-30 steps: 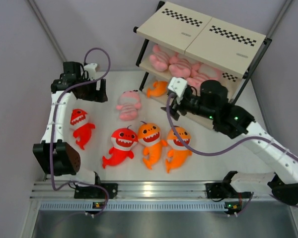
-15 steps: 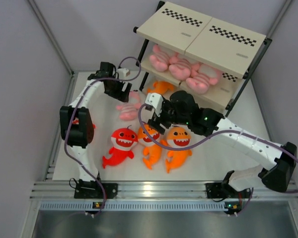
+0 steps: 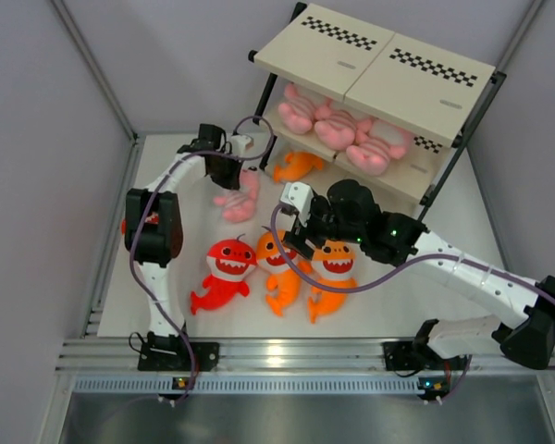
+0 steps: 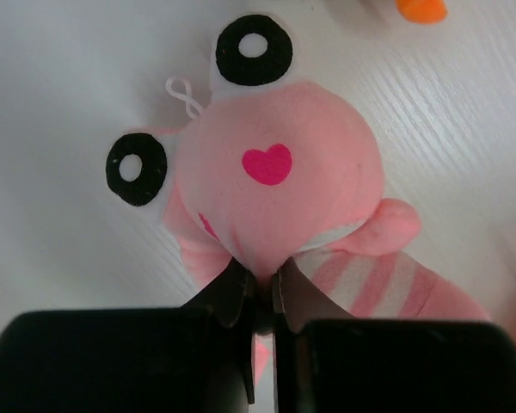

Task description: Place and organize the stuffed toys onto the shelf

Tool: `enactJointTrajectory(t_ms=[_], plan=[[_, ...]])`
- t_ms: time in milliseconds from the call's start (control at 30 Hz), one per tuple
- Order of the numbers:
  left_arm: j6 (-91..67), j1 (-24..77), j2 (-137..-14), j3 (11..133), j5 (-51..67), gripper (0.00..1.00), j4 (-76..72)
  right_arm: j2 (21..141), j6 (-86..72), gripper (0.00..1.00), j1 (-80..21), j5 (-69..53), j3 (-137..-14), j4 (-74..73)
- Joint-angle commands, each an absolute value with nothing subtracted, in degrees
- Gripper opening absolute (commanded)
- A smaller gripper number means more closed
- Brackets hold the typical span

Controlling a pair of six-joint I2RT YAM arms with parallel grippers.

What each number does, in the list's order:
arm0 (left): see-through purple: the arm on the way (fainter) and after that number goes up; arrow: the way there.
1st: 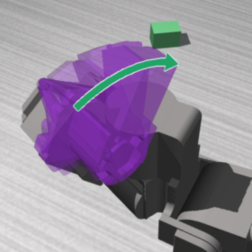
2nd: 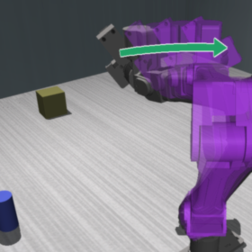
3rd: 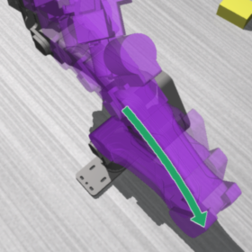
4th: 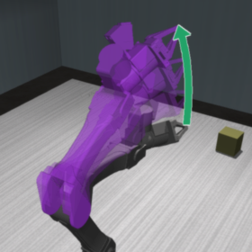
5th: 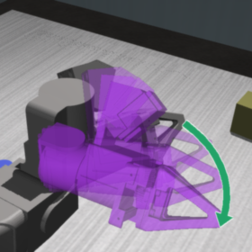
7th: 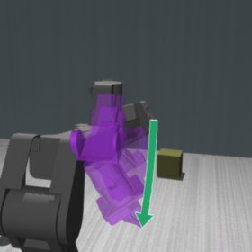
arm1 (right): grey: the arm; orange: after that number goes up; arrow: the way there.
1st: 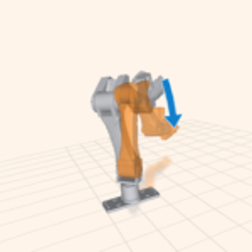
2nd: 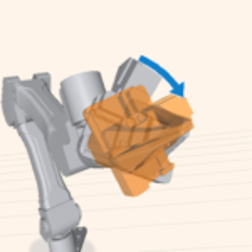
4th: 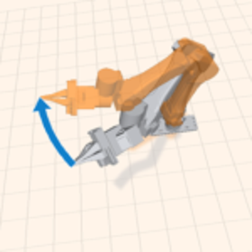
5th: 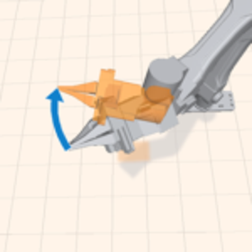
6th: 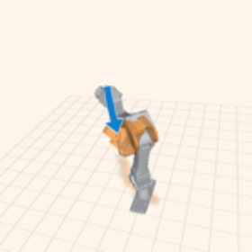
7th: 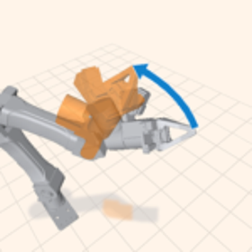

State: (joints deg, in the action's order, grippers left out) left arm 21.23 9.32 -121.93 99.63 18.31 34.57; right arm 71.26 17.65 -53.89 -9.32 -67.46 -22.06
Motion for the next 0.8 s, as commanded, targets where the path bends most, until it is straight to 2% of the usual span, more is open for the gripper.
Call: enactJointTrajectory(t_ms=[0,167,400,567,767], plan=[[21.01,9.58,-114.19,92.67,19.87,0.0,33.57,70.93,17.84,0.77,-54.76,-10.37,-69.51,-21.53],[16.0,9.58,-101.0,90.96,10.02,0.0,39.54,73.12,21.7,0.76,-55.54,-8.97,-72.15,-18.73],[12.39,10.45,-89.93,94.57,15.98,0.0,51.22,78.65,30.32,0.72,-60.73,-4.57,-79.7,-16.17],[11.6,13.79,-86.13,90.71,18.98,0.0,55.36,83.13,37.59,0.71,-66.17,-2.46,-82.53,-17.05],[10.64,16.0,-85.08,90.88,19.16,0.0,58.53,90.33,47.79,0.71,-73.2,4.55,-89.29,-26.53]])
